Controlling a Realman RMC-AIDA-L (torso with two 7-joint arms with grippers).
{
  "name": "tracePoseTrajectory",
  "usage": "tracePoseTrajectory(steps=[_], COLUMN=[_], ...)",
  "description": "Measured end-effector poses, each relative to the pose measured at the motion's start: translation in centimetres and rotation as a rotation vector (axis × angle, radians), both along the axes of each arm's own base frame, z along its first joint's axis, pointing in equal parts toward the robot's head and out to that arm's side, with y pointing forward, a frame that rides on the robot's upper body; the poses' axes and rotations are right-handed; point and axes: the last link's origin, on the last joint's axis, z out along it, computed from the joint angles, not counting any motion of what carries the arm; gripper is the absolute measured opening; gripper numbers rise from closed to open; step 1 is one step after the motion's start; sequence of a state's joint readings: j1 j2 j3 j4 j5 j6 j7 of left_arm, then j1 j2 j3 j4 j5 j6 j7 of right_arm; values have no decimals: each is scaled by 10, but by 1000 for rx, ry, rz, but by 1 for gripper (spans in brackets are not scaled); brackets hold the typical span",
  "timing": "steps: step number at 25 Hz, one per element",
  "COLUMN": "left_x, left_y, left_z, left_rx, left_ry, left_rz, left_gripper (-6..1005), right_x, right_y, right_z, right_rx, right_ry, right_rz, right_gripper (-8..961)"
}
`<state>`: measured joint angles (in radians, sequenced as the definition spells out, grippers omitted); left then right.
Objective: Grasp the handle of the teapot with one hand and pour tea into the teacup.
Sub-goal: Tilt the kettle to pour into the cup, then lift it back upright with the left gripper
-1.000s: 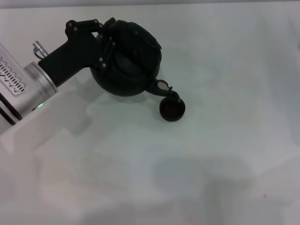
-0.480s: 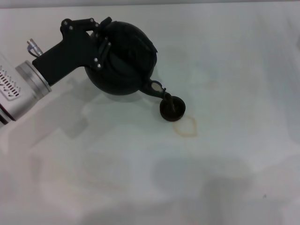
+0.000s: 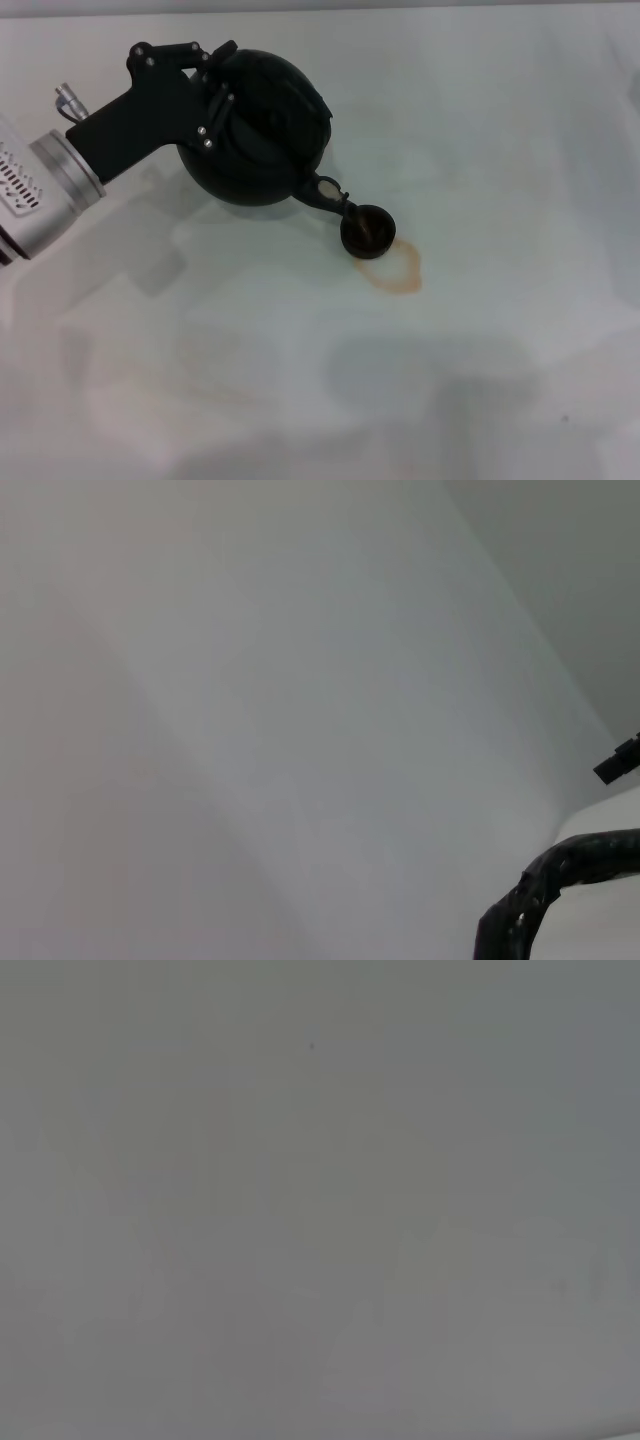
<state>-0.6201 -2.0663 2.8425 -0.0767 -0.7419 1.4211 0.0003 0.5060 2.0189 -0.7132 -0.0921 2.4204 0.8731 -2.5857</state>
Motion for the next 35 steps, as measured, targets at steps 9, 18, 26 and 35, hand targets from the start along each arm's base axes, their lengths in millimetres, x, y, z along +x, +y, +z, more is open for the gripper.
tracePoseTrajectory(steps=[9,18,26,35], left_x=[-2,-1,-3,-7], left_y=[2,4,-2,-12], left_z=[2,2,-1,-6], left_rx=[5,9,7,1], left_ry=[20,18,-3,-43], left_rz=[1,4,22,51], left_gripper=[116,117,116,116], right_x=[0,-3,-4,-5], right_y=[0,4,6,7], right_z=[0,2,2,2], right_rx=[2,4,4,4], right_ry=[11,10,9,8], right_rz=[0,8,11,12], right_gripper=[846,846,846,846])
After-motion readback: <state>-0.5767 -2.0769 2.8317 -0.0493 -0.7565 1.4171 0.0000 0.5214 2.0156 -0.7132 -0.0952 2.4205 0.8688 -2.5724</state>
